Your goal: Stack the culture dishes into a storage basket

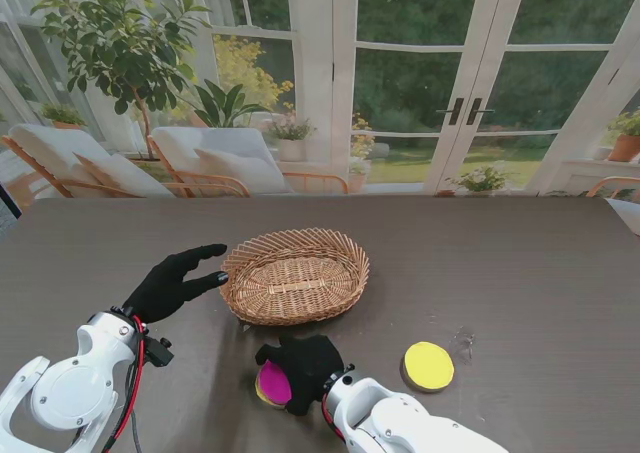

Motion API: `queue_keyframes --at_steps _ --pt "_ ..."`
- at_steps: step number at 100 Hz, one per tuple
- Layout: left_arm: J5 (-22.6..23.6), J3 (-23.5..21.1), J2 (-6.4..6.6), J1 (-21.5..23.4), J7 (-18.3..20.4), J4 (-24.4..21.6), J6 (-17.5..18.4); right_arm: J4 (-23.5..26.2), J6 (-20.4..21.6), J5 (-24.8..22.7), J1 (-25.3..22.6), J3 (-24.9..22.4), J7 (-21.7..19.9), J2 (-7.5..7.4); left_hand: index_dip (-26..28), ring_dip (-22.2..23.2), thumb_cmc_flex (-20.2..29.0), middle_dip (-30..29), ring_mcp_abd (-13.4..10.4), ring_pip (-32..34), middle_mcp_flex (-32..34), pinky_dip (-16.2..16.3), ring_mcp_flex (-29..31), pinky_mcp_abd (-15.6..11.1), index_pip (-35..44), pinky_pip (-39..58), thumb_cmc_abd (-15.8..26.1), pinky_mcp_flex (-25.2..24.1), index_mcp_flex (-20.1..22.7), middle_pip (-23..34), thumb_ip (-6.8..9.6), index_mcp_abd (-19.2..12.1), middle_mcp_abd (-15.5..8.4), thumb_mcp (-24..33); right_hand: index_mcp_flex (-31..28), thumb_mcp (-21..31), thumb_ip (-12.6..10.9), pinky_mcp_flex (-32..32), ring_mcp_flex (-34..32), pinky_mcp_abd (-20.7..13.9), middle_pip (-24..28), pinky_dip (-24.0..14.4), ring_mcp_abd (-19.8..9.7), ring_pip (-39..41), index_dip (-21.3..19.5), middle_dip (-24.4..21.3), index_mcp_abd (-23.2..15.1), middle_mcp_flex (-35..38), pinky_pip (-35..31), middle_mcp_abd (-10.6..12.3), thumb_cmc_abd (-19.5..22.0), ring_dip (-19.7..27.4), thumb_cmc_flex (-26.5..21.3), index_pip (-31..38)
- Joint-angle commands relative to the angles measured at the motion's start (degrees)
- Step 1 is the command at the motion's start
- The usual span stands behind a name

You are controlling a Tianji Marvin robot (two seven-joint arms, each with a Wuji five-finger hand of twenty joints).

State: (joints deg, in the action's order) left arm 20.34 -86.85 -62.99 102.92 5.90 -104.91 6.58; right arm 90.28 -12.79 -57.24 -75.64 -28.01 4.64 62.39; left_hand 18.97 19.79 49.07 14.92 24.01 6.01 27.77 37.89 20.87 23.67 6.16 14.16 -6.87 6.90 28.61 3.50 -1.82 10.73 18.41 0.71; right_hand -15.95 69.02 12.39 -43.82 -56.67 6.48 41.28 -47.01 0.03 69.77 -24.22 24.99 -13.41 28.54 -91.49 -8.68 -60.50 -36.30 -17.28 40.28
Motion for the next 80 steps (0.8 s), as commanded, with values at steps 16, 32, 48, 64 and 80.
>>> queue_keyframes --at_steps 16,32,48,64,80 --pt "-0.34 -0.09 -0.06 0.1 1.37 -0.08 -0.01 0.36 -0.51 -0.8 -0.27 0.23 -0.6 0.06 -0.31 0.42 1.86 -0.47 0.63 -0.73 -0.82 0.64 -0.15 0.47 -0.81 -1.66 2.77 -0.39 0.12 -0.8 1.56 0.15 0.14 -1.26 -0.25 1.01 -2.47 3.63 0.81 -1.65 0.99 0.7 0.74 -0.39 -1.59 1.04 -1.95 -2.03 -1.29 0.9 3.27 0.42 2.47 3.43" --pt "-0.44 -0.08 -0.01 0.02 1.61 0.03 0.03 0.27 -1.15 -1.28 -0.33 0.39 0.11 0.17 -0.3 0.43 1.81 -0.46 0.65 -0.72 -0.8 0.64 -0.13 0.45 -0.78 -1.68 2.74 -0.43 0.19 -0.79 1.56 0.07 0.3 -1.28 -0.28 -0.38 -1.81 3.55 0.87 -1.46 0.87 0.71 0.88 -0.71 -1.61 0.91 -1.35 -1.9 -1.23 0.96 3.93 0.5 4.69 3.46" --pt "-0.63 -0.05 0.03 -0.03 1.87 0.07 -0.06 0.17 -1.88 -1.5 -0.26 0.72 0.42 0.26 -0.3 0.42 1.82 -0.47 0.55 -0.74 -0.82 0.64 -0.17 0.48 -0.79 -1.66 2.77 -0.4 0.2 -0.8 1.56 0.12 0.15 -1.27 0.57 -1.25 -1.36 4.01 1.44 -1.41 0.68 0.85 1.28 -1.59 -1.51 0.79 -0.45 -2.5 -0.74 0.95 4.56 0.7 6.16 3.3" --pt "-0.68 -0.06 0.08 -0.04 2.16 0.03 -0.19 0.2 -2.54 -1.8 -0.22 1.04 0.51 0.28 -0.29 0.44 1.87 -0.45 0.61 -0.71 -0.73 0.64 -0.13 0.46 -0.78 -1.66 2.85 -0.39 0.23 -0.77 1.55 0.06 0.08 -1.27 1.01 -1.61 -1.1 4.47 1.84 -1.42 0.69 0.9 1.46 -1.94 -1.48 0.78 0.04 -3.1 -0.37 0.92 4.89 0.6 7.13 3.38" --pt "-0.82 -0.05 0.11 -0.07 2.35 0.04 -0.26 0.47 -3.05 -2.13 -0.34 1.19 0.27 0.2 -0.27 0.42 1.9 -0.46 0.69 -0.74 -0.81 0.64 -0.2 0.47 -0.73 -1.66 2.87 -0.41 0.36 -0.8 1.54 0.23 0.28 -1.28 1.59 -2.1 -1.0 4.86 2.45 -1.5 0.77 0.89 1.65 -2.3 -1.42 0.79 0.06 -3.8 -0.15 0.8 6.15 0.46 7.57 3.39"
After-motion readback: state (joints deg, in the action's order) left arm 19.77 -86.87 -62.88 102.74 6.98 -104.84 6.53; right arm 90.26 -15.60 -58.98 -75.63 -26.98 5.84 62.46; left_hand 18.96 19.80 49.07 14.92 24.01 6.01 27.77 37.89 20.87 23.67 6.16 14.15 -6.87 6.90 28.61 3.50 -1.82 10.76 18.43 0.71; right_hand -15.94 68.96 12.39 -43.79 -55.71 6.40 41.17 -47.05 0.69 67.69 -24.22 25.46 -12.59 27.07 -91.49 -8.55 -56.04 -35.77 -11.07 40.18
